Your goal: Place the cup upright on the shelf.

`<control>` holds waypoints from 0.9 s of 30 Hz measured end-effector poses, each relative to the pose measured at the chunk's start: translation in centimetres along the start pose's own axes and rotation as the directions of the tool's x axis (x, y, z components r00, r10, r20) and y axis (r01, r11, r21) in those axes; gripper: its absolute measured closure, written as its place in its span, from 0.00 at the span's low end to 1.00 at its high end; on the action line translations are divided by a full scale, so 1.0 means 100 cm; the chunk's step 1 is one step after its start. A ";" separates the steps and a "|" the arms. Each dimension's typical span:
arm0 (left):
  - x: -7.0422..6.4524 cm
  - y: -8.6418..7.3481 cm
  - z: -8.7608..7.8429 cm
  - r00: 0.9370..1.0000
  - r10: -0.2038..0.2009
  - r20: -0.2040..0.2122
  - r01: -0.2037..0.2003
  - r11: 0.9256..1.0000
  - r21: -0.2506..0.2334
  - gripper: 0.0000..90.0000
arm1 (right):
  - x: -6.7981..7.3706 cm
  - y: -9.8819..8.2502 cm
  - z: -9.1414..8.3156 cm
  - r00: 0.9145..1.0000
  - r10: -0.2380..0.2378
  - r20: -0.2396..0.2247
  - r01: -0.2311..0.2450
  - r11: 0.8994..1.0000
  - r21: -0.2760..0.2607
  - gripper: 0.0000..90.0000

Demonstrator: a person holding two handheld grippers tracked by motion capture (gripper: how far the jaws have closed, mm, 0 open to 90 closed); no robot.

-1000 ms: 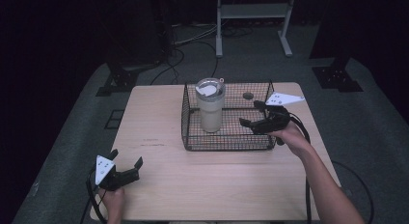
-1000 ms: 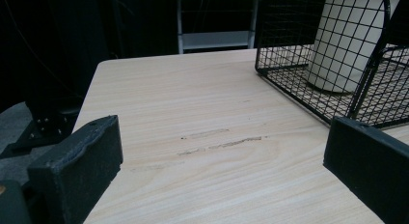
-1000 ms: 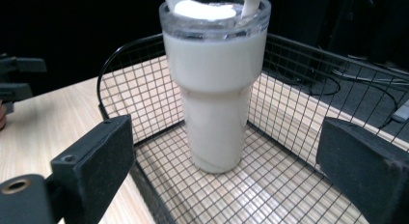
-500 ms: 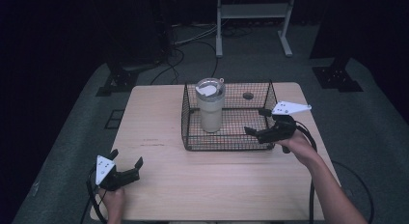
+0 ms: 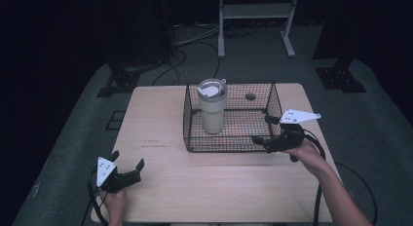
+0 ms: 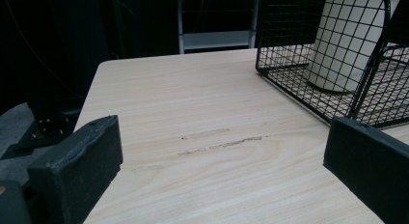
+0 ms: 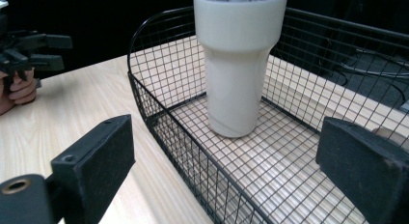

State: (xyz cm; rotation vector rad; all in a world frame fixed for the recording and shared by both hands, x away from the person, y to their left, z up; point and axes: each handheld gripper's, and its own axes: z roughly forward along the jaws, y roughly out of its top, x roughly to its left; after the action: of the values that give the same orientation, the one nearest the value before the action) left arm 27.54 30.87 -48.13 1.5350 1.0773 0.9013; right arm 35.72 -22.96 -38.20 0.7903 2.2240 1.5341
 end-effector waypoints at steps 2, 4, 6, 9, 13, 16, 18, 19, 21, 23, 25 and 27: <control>0.000 0.000 0.000 1.000 0.000 -0.001 0.000 1.000 0.000 0.00 | 0.001 -0.002 -0.003 1.000 0.003 0.002 -0.003 1.000 0.001 0.06; 0.000 0.000 0.000 1.000 0.001 0.000 -0.001 1.000 0.001 0.00 | 0.001 -0.004 -0.006 1.000 0.006 0.006 -0.006 1.000 -0.001 0.06; 0.000 0.000 0.000 1.000 0.001 0.000 -0.001 1.000 0.001 0.00 | 0.001 -0.006 -0.010 1.000 0.008 0.018 -0.008 1.000 -0.002 0.06; 0.000 0.000 0.000 1.000 0.001 0.001 -0.001 1.000 0.000 0.00 | 0.001 -0.012 -0.017 1.000 0.017 0.022 -0.017 1.000 -0.004 0.06; 0.000 0.000 0.000 1.000 0.002 0.001 -0.002 1.000 0.000 0.00 | 0.001 -0.021 -0.024 0.999 0.027 0.029 -0.027 1.000 -0.001 0.06; -0.001 0.000 0.000 1.000 0.004 0.002 -0.004 1.000 0.002 0.00 | -0.001 -0.028 -0.030 0.998 0.042 0.038 -0.042 0.999 0.001 0.06; -0.001 0.000 0.000 1.000 0.005 0.001 -0.005 1.000 0.003 0.00 | -0.001 -0.032 -0.033 0.998 0.038 0.044 -0.039 0.999 0.010 0.06; -0.001 0.000 0.000 1.000 0.005 0.001 -0.005 1.000 0.002 0.00 | -0.001 -0.034 -0.035 0.998 0.044 0.042 -0.044 0.999 0.008 0.06; -0.001 0.000 0.000 1.000 0.005 -0.001 -0.005 1.000 0.000 0.00 | -0.001 -0.037 -0.039 0.998 0.042 0.042 -0.043 0.999 0.008 0.06; -0.001 0.000 0.000 1.000 0.003 -0.001 -0.003 1.000 0.000 0.00 | -0.001 -0.041 -0.044 0.998 0.051 0.046 -0.051 0.999 -0.001 0.06; -0.001 0.000 0.000 1.000 0.004 -0.001 -0.004 1.000 0.000 0.00 | -0.001 -0.044 -0.048 0.997 0.055 0.047 -0.054 0.999 -0.005 0.06; -0.001 0.000 0.000 1.000 0.004 -0.001 -0.004 1.000 -0.001 0.00 | 0.000 -0.047 -0.052 0.997 0.056 0.053 -0.056 0.998 -0.003 0.06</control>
State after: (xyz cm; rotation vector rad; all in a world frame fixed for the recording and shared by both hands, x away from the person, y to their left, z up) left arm 27.51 30.74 -48.13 1.5366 1.0745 0.9050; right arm 31.72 -28.10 -40.64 0.8890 2.1803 1.5221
